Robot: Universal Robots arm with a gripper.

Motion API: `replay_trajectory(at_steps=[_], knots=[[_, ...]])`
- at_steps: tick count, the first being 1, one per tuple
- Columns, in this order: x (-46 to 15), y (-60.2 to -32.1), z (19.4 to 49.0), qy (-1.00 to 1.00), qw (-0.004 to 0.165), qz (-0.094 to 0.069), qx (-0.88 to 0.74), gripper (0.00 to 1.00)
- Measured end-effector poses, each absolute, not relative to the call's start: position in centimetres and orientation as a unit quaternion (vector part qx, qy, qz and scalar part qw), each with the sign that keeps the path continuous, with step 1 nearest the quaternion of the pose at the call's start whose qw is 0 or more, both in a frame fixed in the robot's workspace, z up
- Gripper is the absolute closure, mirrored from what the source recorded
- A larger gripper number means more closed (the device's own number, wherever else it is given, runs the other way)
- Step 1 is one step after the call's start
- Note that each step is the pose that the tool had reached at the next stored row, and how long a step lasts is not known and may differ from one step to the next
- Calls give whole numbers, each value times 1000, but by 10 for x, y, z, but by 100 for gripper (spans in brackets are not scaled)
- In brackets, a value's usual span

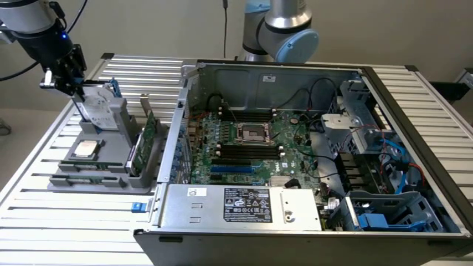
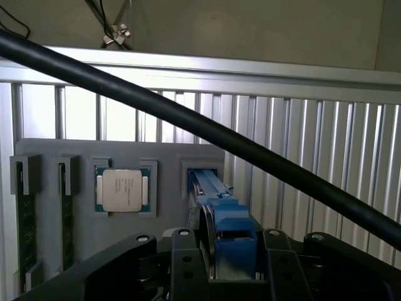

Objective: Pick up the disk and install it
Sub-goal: 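Pick up the disk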

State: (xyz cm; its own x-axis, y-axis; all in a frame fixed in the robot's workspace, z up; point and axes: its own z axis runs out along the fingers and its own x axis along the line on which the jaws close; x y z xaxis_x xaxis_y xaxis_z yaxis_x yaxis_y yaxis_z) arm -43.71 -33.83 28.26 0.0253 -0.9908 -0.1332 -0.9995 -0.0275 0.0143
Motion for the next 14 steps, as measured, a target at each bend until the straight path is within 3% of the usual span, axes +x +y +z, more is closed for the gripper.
replay_trajectory(at_steps=[14], knots=[[-437,-338,280,696,37,60,-714,65]])
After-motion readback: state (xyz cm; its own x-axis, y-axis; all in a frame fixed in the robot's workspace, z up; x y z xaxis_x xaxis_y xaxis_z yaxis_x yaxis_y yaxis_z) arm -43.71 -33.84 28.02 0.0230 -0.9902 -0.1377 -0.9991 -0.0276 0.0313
